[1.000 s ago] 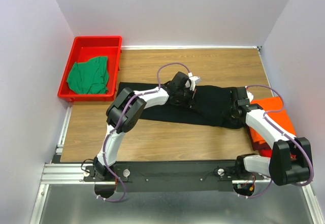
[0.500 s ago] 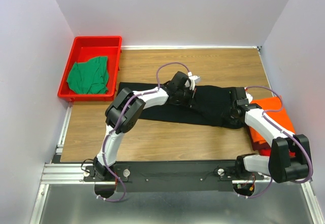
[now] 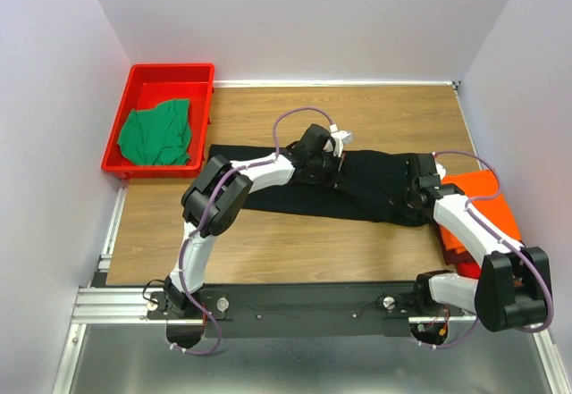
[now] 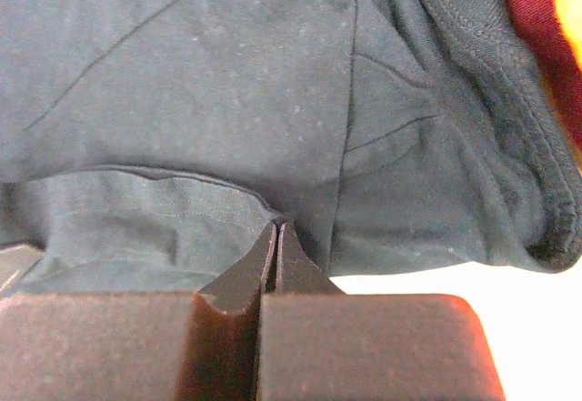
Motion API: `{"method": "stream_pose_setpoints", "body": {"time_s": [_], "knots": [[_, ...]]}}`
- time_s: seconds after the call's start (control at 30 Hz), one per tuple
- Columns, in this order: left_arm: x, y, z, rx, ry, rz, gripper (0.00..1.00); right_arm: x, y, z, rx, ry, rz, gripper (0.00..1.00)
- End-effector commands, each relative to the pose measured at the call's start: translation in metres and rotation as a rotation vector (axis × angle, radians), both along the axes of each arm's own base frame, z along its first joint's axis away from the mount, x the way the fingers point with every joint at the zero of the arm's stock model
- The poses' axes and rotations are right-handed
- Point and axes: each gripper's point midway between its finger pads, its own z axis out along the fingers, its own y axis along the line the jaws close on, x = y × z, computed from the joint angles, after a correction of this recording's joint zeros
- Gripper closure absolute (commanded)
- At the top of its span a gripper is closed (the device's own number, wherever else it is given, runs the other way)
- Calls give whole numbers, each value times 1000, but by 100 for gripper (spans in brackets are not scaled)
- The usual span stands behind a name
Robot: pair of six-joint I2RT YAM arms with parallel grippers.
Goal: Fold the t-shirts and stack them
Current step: Fold the tshirt
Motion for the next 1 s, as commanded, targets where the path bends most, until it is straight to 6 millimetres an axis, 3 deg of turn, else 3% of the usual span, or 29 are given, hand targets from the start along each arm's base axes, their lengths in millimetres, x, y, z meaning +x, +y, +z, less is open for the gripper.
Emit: {"method": "stream_pose_setpoints", "body": {"time_s": [0.0, 0.37, 0.5, 0.67, 0.97], "knots": [[-6, -4, 26, -47, -32, -16, 100, -1, 0, 16, -14, -35, 16, 100], [-12, -5, 27, -55, -26, -20, 100, 11, -26, 70, -146, -136, -31, 100], [-14, -8, 24, -57, -13, -20, 100, 15, -31, 80, -175, -158, -36, 99], [-12, -11, 25, -63, -13, 0, 94, 27, -35, 82, -201, -152, -55, 100], [-2, -6, 19, -42, 4, 105, 92, 61, -31, 64, -214, -133, -49, 100]]}}
